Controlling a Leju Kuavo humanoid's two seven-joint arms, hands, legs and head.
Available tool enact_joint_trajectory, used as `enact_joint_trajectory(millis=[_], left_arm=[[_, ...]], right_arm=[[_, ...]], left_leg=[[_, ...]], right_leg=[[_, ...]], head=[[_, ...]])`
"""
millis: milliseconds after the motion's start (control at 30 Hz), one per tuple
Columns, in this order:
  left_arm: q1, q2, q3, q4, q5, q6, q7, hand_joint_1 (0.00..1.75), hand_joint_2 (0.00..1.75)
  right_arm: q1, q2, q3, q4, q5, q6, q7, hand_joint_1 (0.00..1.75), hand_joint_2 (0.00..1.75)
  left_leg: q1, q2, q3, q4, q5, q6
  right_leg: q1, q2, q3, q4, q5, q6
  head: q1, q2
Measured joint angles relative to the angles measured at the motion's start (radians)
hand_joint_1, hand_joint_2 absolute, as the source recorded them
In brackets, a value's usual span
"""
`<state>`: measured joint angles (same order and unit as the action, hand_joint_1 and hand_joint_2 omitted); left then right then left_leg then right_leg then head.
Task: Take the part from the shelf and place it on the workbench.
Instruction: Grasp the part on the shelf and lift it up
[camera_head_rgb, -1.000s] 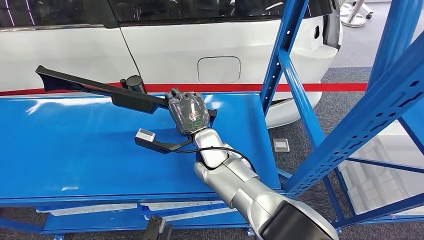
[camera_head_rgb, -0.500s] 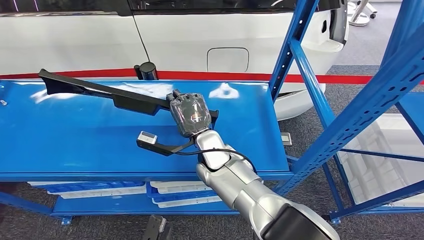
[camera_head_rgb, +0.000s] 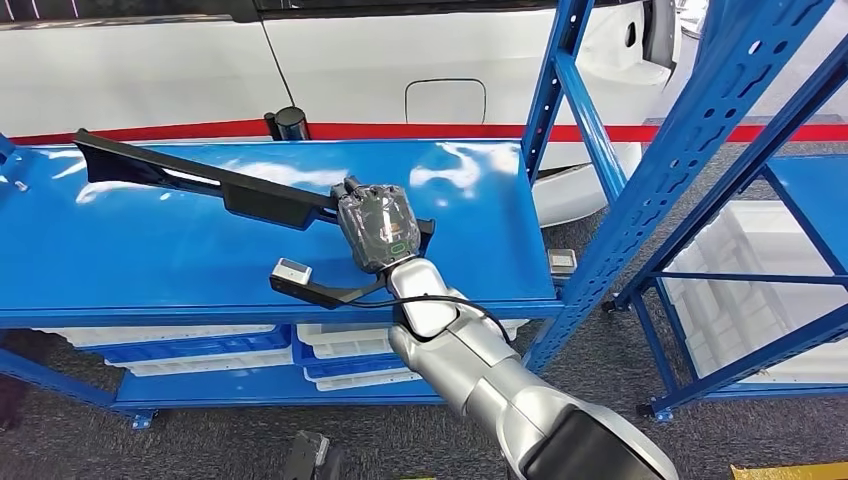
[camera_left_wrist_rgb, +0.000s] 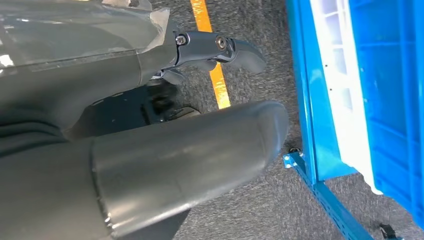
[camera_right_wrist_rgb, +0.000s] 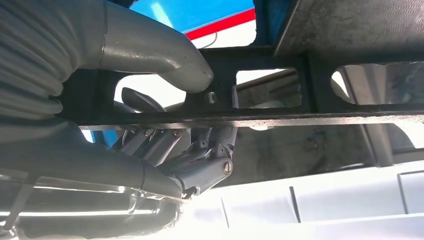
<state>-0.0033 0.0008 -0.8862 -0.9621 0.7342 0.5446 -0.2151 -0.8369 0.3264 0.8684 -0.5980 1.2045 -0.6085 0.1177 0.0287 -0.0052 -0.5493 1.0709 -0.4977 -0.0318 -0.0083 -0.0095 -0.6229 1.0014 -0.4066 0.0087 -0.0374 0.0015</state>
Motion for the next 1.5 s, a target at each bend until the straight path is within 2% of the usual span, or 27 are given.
enact_joint_trajectory(millis=[67, 133, 167, 233, 300, 333, 367, 433, 500, 567, 633, 667, 733, 800, 833, 900, 967, 1033, 1067, 1167, 1200, 1267, 1333, 1367, 1400, 1433, 1500], left_arm=[[0.0, -0.001, -0.001, 0.0, 0.009, -0.003, -0.007, 0.0, 0.0], [0.0, -0.001, -0.001, 0.001, 0.019, -0.006, -0.012, 0.0, 0.0], [-0.001, -0.002, -0.001, 0.001, 0.024, -0.006, -0.015, 0.0, 0.0], [-0.001, -0.002, -0.002, 0.001, 0.032, -0.008, -0.02, 0.0, 0.0], [-0.001, -0.001, -0.003, 0.001, 0.039, -0.009, -0.023, 0.0, 0.0], [-0.001, 0.0, -0.003, 0.001, 0.043, -0.009, -0.025, 0.0, 0.0], [-0.001, 0.0, -0.004, 0.001, 0.045, -0.009, -0.025, 0.0, 0.0], [-0.001, 0.001, -0.005, 0.002, 0.048, -0.009, -0.028, 0.0, 0.0], [-0.001, 0.001, -0.007, 0.002, 0.052, -0.01, -0.031, 0.0, 0.0], [-0.003, 0.002, -0.01, 0.002, 0.059, -0.011, -0.033, 0.0, 0.0], [-0.004, 0.004, -0.014, 0.002, 0.064, -0.012, -0.036, 0.0, 0.0], [-0.005, 0.005, -0.016, 0.002, 0.066, -0.012, -0.037, 0.0, 0.0], [-0.006, 0.008, -0.019, 0.002, 0.069, -0.012, -0.038, 0.0, 0.0], [-0.006, 0.011, -0.023, 0.002, 0.07, -0.012, -0.038, 0.0, 0.0], [-0.006, 0.013, -0.024, 0.002, 0.071, -0.012, -0.038, 0.0, 0.0], [-0.006, 0.016, -0.026, 0.002, 0.071, -0.012, -0.039, 0.0, 0.0], [-0.007, 0.017, -0.027, 0.002, 0.073, -0.012, -0.04, 0.0, 0.0], [-0.008, 0.018, -0.029, 0.002, 0.077, -0.012, -0.041, 0.0, 0.0], [-0.008, 0.018, -0.031, 0.002, 0.079, -0.011, -0.042, 0.0, 0.0], [-0.007, 0.019, -0.033, 0.002, 0.08, -0.01, -0.043, 0.0, 0.0], [-0.007, 0.019, -0.034, 0.002, 0.08, -0.01, -0.043, 0.0, 0.0], [-0.008, 0.019, -0.034, 0.002, 0.08, -0.01, -0.044, 0.0, 0.0], [-0.007, 0.019, -0.034, 0.002, 0.08, -0.009, -0.044, 0.0, 0.0], [-0.007, 0.019, -0.034, 0.002, 0.08, -0.009, -0.044, 0.0, 0.0], [-0.007, 0.019, -0.034, 0.002, 0.08, -0.009, -0.044, 0.0, 0.0], [-0.007, 0.019, -0.034, 0.002, 0.08, -0.009, -0.044, 0.0, 0.0], [-0.008, 0.019, -0.034, 0.002, 0.08, -0.009, -0.044, 0.0, 0.0]], right_arm=[[-0.001, 0.0, 0.0, -0.001, -0.004, 0.0, 0.0, 1.75, 1.75], [-0.001, -0.001, 0.0, -0.002, -0.012, 0.0, -0.001, 1.75, 1.75], [-0.001, -0.001, 0.001, -0.003, -0.016, 0.0, -0.002, 1.75, 1.75], [-0.004, -0.002, 0.002, -0.005, -0.024, 0.0, -0.003, 1.75, 1.75], [-0.005, -0.002, 0.004, -0.007, -0.03, 0.0, -0.004, 1.75, 1.75], [-0.005, -0.002, 0.005, -0.007, -0.032, 0.0, -0.004, 1.75, 1.75], [-0.005, -0.002, 0.005, -0.008, -0.035, 0.0, -0.004, 1.75, 1.75], [-0.006, -0.002, 0.006, -0.009, -0.037, -0.001, -0.004, 1.75, 1.75], [-0.01, -0.001, 0.008, -0.013, -0.04, -0.001, -0.004, 1.75, 1.75], [-0.015, -0.001, 0.009, -0.017, -0.043, -0.002, -0.005, 1.75, 1.75], [-0.017, -0.001, 0.01, -0.017, -0.048, -0.002, -0.005, 1.75, 1.75], [-0.018, 0.0, 0.01, -0.017, -0.049, -0.002, -0.005, 1.75, 1.75], [-0.02, 0.0, 0.01, -0.018, -0.051, -0.003, -0.004, 1.75, 1.75], [-0.02, 0.0, 0.01, -0.018, -0.052, -0.005, -0.004, 1.75, 1.75], [-0.018, 0.0, 0.01, -0.018, -0.053, -0.006, -0.005, 1.75, 1.75], [-0.016, 0.0, 0.01, -0.017, -0.052, -0.008, -0.007, 1.75, 1.75], [-0.016, 0.0, 0.007, -0.017, -0.049, -0.009, -0.011, 1.75, 1.75], [-0.018, 0.0, -0.002, -0.017, -0.04, -0.011, -0.014, 1.75, 1.75], [-0.019, 0.0, -0.008, -0.017, -0.035, -0.012, -0.017, 1.75, 1.75], [-0.02, -0.001, -0.027, -0.016, -0.024, -0.013, -0.029, 1.75, 1.75], [-0.021, -0.002, -0.033, -0.015, -0.021, -0.013, -0.032, 1.75, 1.75], [-0.02, -0.002, -0.045, -0.014, -0.017, -0.014, -0.036, 1.75, 1.75], [-0.017, -0.003, -0.052, -0.012, -0.017, -0.014, -0.038, 1.75, 1.75], [-0.016, -0.003, -0.055, -0.01, -0.017, -0.014, -0.039, 1.75, 1.75], [-0.014, -0.002, -0.057, -0.009, -0.017, -0.014, -0.039, 1.75, 1.75], [-0.014, -0.002, -0.058, -0.008, -0.016, -0.014, -0.04, 1.75, 1.75], [-0.015, -0.002, -0.062, -0.008, -0.016, -0.014, -0.041, 1.75, 1.75]], left_leg=[[-0.006, -0.003, 0.024, -0.047, -0.013, 0.011], [-0.008, -0.001, 0.012, -0.051, -0.003, 0.033], [-0.008, 0.001, 0.005, -0.053, 0.006, 0.046], [-0.008, 0.004, -0.015, -0.056, 0.026, 0.067], [-0.011, 0.004, -0.04, -0.056, 0.045, 0.074], [-0.013, 0.004, -0.051, -0.055, 0.054, 0.075], [-0.016, 0.004, -0.063, -0.055, 0.063, 0.075], [-0.02, 0.003, -0.081, -0.055, 0.08, 0.073], [-0.023, 0.003, -0.094, -0.055, 0.096, 0.067], [-0.022, 0.004, -0.1, -0.058, 0.112, 0.056], [-0.02, 0.005, -0.104, -0.061, 0.123, 0.043], [-0.019, 0.004, -0.109, -0.055, 0.111, 0.037], [-0.016, 0.002, -0.134, 0.011, 0.036, 0.026], [-0.015, 0.002, -0.169, 0.135, -0.053, 0.017], [-0.015, 0.002, -0.178, 0.187, -0.07, 0.014], [-0.013, 0.002, -0.154, 0.203, -0.041, 0.011], [-0.01, 0.002, -0.066, 0.096, -0.001, 0.011], [-0.012, 0.0, 0.011, -0.017, -0.006, 0.017], [-0.015, -0.002, 0.026, -0.044, -0.016, 0.023], [-0.018, 0.002, 0.014, -0.055, 0.002, 0.054], [-0.017, 0.005, 0.004, -0.058, 0.013, 0.066], [-0.016, 0.008, -0.022, -0.059, 0.035, 0.081], [-0.016, 0.009, -0.051, -0.058, 0.057, 0.082], [-0.016, 0.009, -0.065, -0.058, 0.068, 0.081], [-0.016, 0.009, -0.079, -0.057, 0.078, 0.079], [-0.016, 0.009, -0.091, -0.057, 0.088, 0.076], [-0.017, 0.009, -0.107, -0.057, 0.106, 0.068]], right_leg=[[0.005, 0.0, -0.009, 0.006, 0.01, 0.014], [0.003, 0.002, -0.017, 0.011, 0.015, 0.029], [0.002, 0.004, -0.028, 0.026, 0.002, 0.031], [-0.001, 0.007, -0.07, 0.116, -0.067, 0.024], [-0.001, 0.008, -0.111, 0.252, -0.14, 0.018], [-0.001, 0.008, -0.117, 0.299, -0.155, 0.02], [0.0, 0.008, -0.104, 0.31, -0.154, 0.024], [0.004, 0.008, -0.025, 0.22, -0.125, 0.027], [0.013, 0.007, 0.082, 0.07, -0.112, 0.014], [0.022, 0.006, 0.13, -0.008, -0.114, 0.0], [0.02, 0.005, 0.123, -0.019, -0.099, -0.01], [0.016, 0.004, 0.117, -0.023, -0.089, -0.017], [0.009, 0.001, 0.1, -0.028, -0.065, -0.029], [0.011, 0.0, 0.074, -0.025, -0.045, -0.036], [0.011, 0.0, 0.06, -0.024, -0.035, -0.035], [0.011, 0.0, 0.032, -0.018, -0.018, -0.031], [0.01, 0.001, 0.008, -0.007, -0.005, -0.022], [0.014, 0.001, -0.008, 0.006, 0.004, -0.011], [0.015, 0.0, -0.012, 0.009, 0.009, -0.005], [0.014, 0.0, -0.027, 0.018, 0.013, 0.011], [0.013, 0.002, -0.04, 0.04, -0.008, 0.011], [0.009, 0.005, -0.079, 0.14, -0.088, 0.005], [0.004, 0.005, -0.108, 0.268, -0.15, 0.009], [0.003, 0.005, -0.106, 0.301, -0.155, 0.017], [0.002, 0.005, -0.086, 0.299, -0.144, 0.026], [0.001, 0.005, -0.047, 0.259, -0.125, 0.033], [0.004, 0.005, 0.064, 0.108, -0.107, 0.031]], head=[[0.0, 0.0], [0.0, 0.0], [0.002, 0.0], [0.007, 0.0], [0.013, 0.0], [0.013, 0.0], [0.014, 0.0], [0.014, 0.0], [0.013, 0.0], [0.013, 0.0], [0.015, 0.0], [0.015, 0.0], [0.01, 0.0], [0.004, 0.0], [0.003, 0.0], [0.003, 0.0], [0.002, 0.0], [0.003, 0.0], [0.003, 0.0], [0.003, 0.0], [0.005, 0.0], [0.01, 0.0], [0.014, 0.0], [0.014, 0.0], [0.014, 0.0], [0.014, 0.0], [0.014, 0.0]])
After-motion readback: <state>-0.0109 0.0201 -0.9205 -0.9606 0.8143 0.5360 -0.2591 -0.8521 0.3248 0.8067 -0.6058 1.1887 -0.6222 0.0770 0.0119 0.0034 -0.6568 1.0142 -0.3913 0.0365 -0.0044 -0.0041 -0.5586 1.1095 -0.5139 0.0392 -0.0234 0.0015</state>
